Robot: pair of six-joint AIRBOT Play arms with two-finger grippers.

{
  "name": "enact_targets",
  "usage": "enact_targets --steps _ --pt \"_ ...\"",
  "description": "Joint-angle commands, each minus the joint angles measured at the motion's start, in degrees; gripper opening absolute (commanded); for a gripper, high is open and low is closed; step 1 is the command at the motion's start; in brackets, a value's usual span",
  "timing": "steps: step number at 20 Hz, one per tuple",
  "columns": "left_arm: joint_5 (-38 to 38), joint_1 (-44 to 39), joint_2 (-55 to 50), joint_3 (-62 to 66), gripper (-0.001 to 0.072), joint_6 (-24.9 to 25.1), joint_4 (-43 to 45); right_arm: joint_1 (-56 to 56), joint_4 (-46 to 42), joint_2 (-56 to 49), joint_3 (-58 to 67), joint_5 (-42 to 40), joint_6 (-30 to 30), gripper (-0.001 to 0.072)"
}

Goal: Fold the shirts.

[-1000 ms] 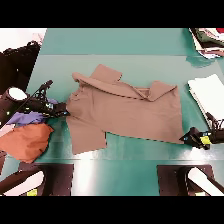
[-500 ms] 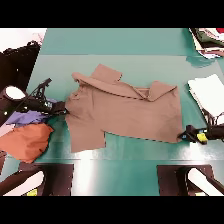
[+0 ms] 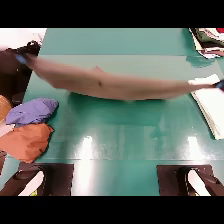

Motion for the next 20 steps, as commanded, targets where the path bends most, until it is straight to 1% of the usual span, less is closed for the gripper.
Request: enact_targets --steps 1,3,5,7,9,11,12,15,16,17,20 --pt "-1.2 0.0 2.1 22.1 0.0026 -3.5 0.5 0.6 -2.0 1.7 20.7 -0.3 0.5 0.0012" --pt "-1.4 0.0 2.1 32.1 0.0026 -5.0 0.6 0.7 -5.5 1.6 30.0 0.7 1.9 0.0011" --pt "-1.1 0.0 2.1 38.9 0.0025 -7.3 0.7 0.7 -10.4 1.5 37.0 1.5 3.3 0.0011" --pt "-1.0 0.0 2.1 41.4 0.0025 -8.9 0.6 0.7 -14.4 1.5 41.6 2.6 4.2 0.0011" --pt "-1.0 0.0 1.9 40.9 0.0025 -9.3 0.6 0.6 -16.8 -0.2 45.8 5.3 4.3 0.0011" --pt "-1.1 0.0 1.5 36.5 0.0025 -10.2 0.4 0.7 -16.6 -2.6 47.4 8.0 4.3 0.0011" --pt "-1.0 0.0 1.5 32.2 0.0025 -10.2 0.0 0.7 -16.2 -4.4 46.5 9.5 4.7 0.0011" --pt "-1.6 0.0 -0.7 16.5 0.0026 -10.1 -0.5 0.7 -16.2 -10.3 38.5 13.8 4.9 0.0012" --pt "-1.5 0.0 -2.4 12.3 0.0025 -9.6 -0.7 1.0 -16.3 -13.3 35.4 15.0 4.9 0.0011" --pt "-1.4 0.0 -5.0 8.3 0.0026 -7.9 -1.1 1.7 -16.4 -16.3 32.8 15.4 4.9 0.0011" --pt "-0.7 0.0 -15.8 1.4 0.0026 -6.3 -1.3 4.7 -16.7 -27.4 26.1 14.4 4.9 0.0011"
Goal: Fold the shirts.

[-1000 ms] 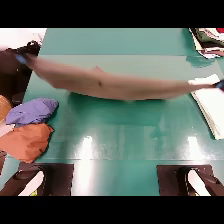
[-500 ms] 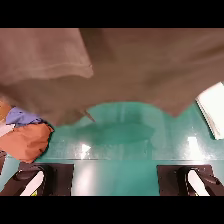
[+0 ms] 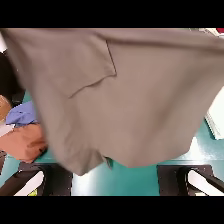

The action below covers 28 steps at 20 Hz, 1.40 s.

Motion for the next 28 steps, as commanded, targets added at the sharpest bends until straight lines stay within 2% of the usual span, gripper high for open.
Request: enact_targets --steps 1,3,5,8,11,12,14,16,18,22,26,27,28 --pt "1.1 0.1 -12.3 -8.4 0.0026 3.2 -0.3 3.0 -0.5 -12.6 -7.2 -0.3 0.1 0.0011" --pt "2.9 0.1 -21.9 -8.4 0.0026 5.6 -2.0 4.7 -0.6 -20.9 -8.0 -2.4 1.0 0.0011" --pt "7.0 0.0 -31.4 -8.1 0.0026 11.0 -5.2 5.7 -0.6 -28.8 -5.2 -4.3 1.6 0.0011" --pt "15.8 0.0 -40.9 -4.7 0.0026 11.6 -6.4 6.8 -0.3 -37.8 2.6 -7.5 3.0 0.0011" --pt "19.8 0.0 -43.5 -2.2 0.0026 11.6 -6.3 8.0 -0.2 -41.9 8.8 -9.6 4.9 0.0011" --pt "18.9 0.1 -43.5 -1.6 0.0026 11.6 -6.2 8.4 -0.3 -42.0 9.9 -10.0 4.9 0.0011" --pt "12.0 0.5 -43.4 0.8 0.0026 11.6 -4.4 8.6 -0.7 -41.1 10.5 -9.7 4.9 0.0011" --pt "1.7 0.9 -43.3 2.6 0.0025 11.5 -0.9 8.6 -0.7 -38.1 6.8 -9.7 4.8 0.001" --pt "-3.8 0.4 -43.3 1.9 0.0024 11.3 3.7 8.6 -0.7 -34.6 0.3 -10.2 4.8 0.001" --pt "-2.8 -0.8 -43.3 -4.1 0.0025 8.3 6.9 9.2 -0.4 -28.4 -14.6 -15.4 4.8 0.001" --pt "-1.0 -1.3 -43.3 -9.4 0.0028 6.9 7.5 9.2 0.7 -27.0 -22.9 -15.9 4.8 0.002" --pt "-1.9 -1.2 -43.3 -9.4 0.0045 7.1 7.5 9.2 2.4 -27.0 -23.8 -15.8 4.8 0.0152" --pt "-2.9 -1.2 -42.7 -9.4 0.0265 7.1 7.9 8.8 4.4 -27.0 -24.2 -15.5 4.8 0.037"
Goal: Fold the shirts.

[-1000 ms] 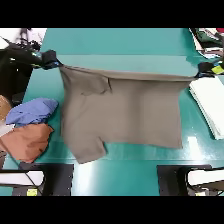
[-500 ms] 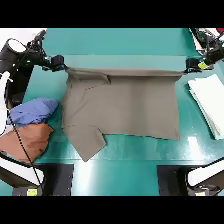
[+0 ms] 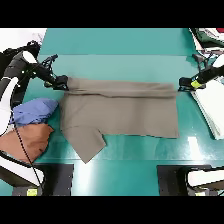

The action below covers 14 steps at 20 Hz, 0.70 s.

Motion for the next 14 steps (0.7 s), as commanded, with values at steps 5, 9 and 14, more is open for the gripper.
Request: enact_targets --steps 5,9,14 --pt "-3.9 -0.1 12.9 -8.0 0.0428 -0.9 6.9 -3.5 8.3 6.8 -7.8 3.2 -1.8 0.0436" --pt "-2.5 -0.3 30.7 -30.1 0.0428 -4.2 6.1 -6.4 8.4 16.9 -17.0 2.8 -3.1 0.0435" --pt "-1.5 -0.3 49.7 -55.6 0.0428 -9.7 2.4 -7.4 8.4 25.1 -24.2 1.0 -4.2 0.0435"
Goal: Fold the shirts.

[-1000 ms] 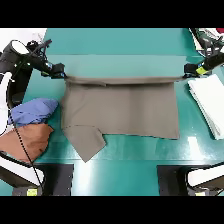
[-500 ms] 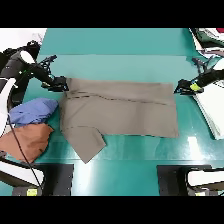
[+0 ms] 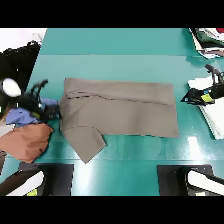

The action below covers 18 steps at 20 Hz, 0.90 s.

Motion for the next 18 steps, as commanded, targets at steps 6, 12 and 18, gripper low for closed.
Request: enact_targets --steps 6,12,18 --pt "6.4 0.0 12.5 -22.6 0.0428 -3.5 -9.7 -0.5 0.3 7.8 -4.0 -1.1 -0.7 0.0434" --pt "17.7 0.0 12.4 -27.1 0.0427 -0.6 -16.7 -0.5 0.3 9.7 -4.0 -1.0 -0.7 0.0431" --pt "18.0 0.0 12.4 -27.9 0.0058 -0.5 -17.9 -0.5 2.7 9.7 -4.0 0.1 -0.7 0.043"
